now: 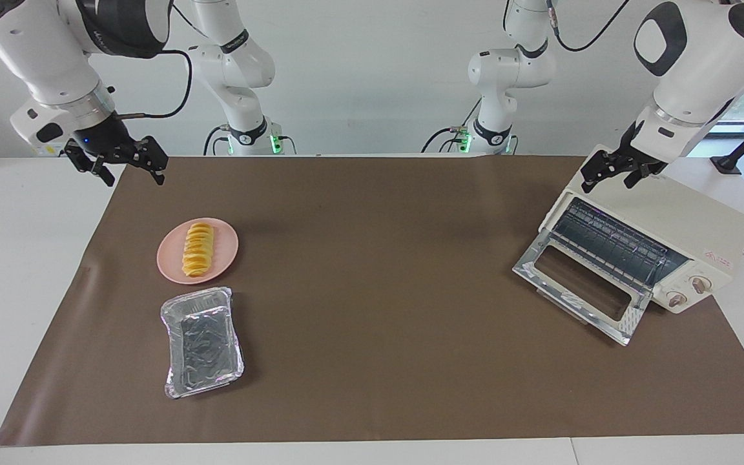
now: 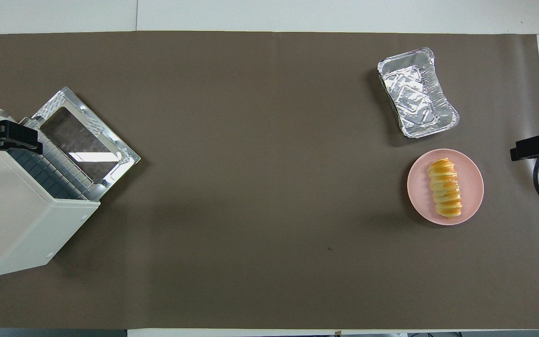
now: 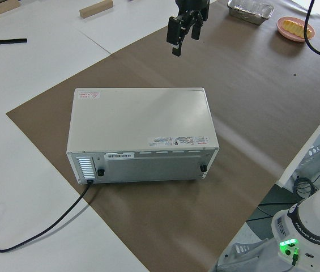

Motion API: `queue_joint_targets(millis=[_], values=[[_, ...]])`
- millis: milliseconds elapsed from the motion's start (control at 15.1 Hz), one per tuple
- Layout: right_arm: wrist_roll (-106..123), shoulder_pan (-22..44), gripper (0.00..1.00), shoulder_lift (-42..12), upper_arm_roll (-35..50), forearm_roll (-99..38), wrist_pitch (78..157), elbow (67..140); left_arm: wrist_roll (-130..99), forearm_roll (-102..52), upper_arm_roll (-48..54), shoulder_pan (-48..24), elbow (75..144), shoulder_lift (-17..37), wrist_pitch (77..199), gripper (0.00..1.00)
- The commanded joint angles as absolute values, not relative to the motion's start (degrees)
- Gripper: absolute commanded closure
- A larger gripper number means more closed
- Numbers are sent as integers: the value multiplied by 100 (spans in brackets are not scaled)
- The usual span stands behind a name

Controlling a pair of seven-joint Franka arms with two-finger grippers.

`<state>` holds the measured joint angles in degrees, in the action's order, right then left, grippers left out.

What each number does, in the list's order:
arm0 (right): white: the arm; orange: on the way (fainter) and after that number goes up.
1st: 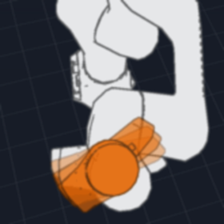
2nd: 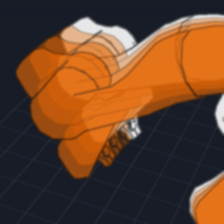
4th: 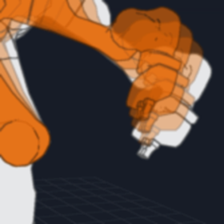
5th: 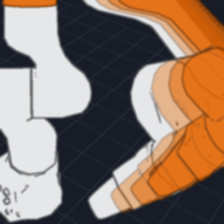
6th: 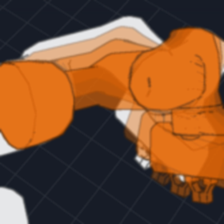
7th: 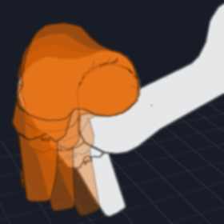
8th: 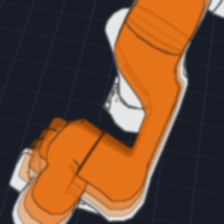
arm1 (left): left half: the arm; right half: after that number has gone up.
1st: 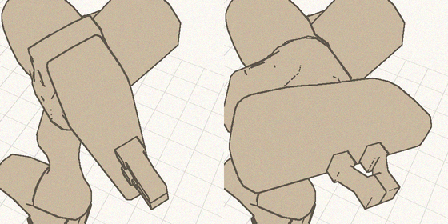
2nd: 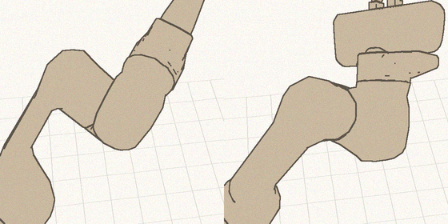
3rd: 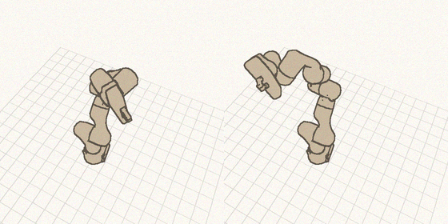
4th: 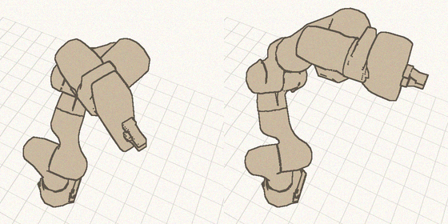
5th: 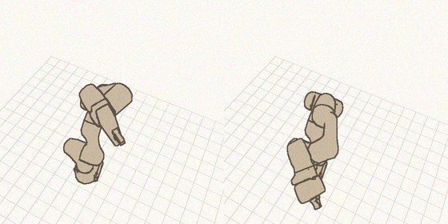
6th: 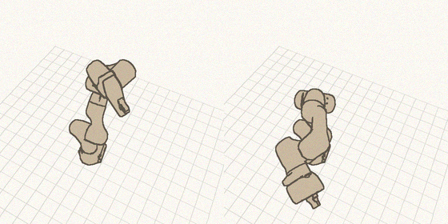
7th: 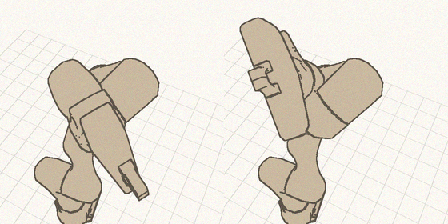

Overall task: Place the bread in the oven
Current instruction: 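Reach the right gripper down to the yellow bread roll on the plate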

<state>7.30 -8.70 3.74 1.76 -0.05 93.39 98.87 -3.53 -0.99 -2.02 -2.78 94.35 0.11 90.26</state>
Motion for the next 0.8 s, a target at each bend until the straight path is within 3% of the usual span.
queue_joint_targets(millis=[0, 730], values=[[615, -958, 0, 360, 237, 88, 9202, 9817, -334, -9, -237, -325, 9527, -123, 9000, 0], [677, -906, 0, 413, 229, 88, 9315, 10010, -334, -9, -237, -325, 9527, -123, 8991, 0]])
